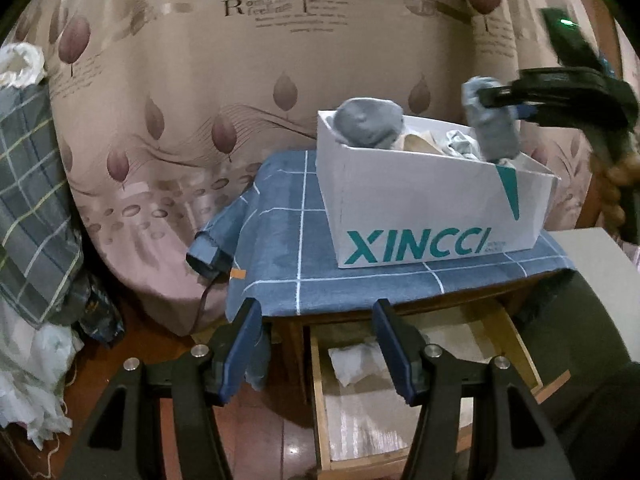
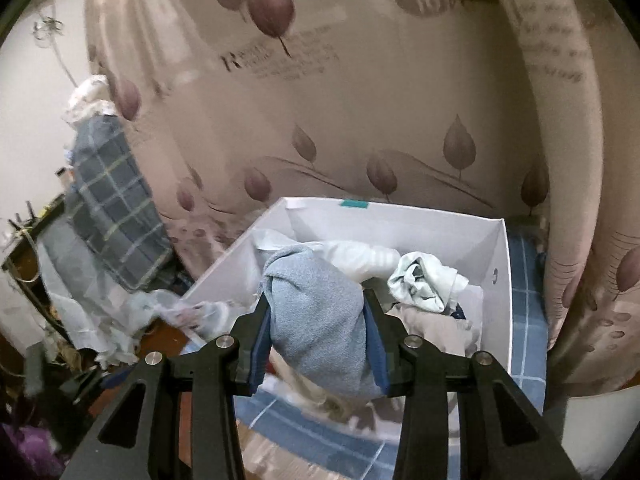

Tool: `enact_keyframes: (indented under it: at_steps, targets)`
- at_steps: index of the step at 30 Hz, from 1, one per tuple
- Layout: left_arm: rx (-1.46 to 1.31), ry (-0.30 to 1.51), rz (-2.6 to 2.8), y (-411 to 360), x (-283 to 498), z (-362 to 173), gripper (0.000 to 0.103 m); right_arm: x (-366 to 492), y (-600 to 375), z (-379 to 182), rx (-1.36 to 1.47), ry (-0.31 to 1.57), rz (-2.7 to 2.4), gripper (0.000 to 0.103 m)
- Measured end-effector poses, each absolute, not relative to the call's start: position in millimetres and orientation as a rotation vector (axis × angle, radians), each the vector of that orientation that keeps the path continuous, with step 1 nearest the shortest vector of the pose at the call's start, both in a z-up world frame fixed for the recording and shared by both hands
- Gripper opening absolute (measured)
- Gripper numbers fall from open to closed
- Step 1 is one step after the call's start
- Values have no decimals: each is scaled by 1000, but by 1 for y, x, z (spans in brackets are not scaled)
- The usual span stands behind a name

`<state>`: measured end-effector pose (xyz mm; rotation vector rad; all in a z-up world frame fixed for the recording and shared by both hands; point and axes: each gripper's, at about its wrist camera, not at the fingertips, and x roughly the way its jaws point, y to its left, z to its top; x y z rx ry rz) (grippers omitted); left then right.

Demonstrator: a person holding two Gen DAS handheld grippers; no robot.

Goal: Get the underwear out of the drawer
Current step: 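Carry the blue sock into the box and open the right gripper, then move the left gripper down into the drawer toward the white sock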

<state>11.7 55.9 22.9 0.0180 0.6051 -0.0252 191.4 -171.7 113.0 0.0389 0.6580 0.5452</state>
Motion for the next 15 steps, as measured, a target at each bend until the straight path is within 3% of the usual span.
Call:
enact_keyframes:
  at_steps: [9, 13, 15]
  targets:
    - [-13, 624, -34, 60, 18, 20, 59, 232, -153, 91, -7, 757, 484, 41]
    - [-5, 625, -30, 59, 18, 20, 59, 238, -146, 86, -26, 758, 466, 49]
    - [9, 625, -27, 57, 18, 20, 59, 239, -144, 87, -38, 745, 452, 81]
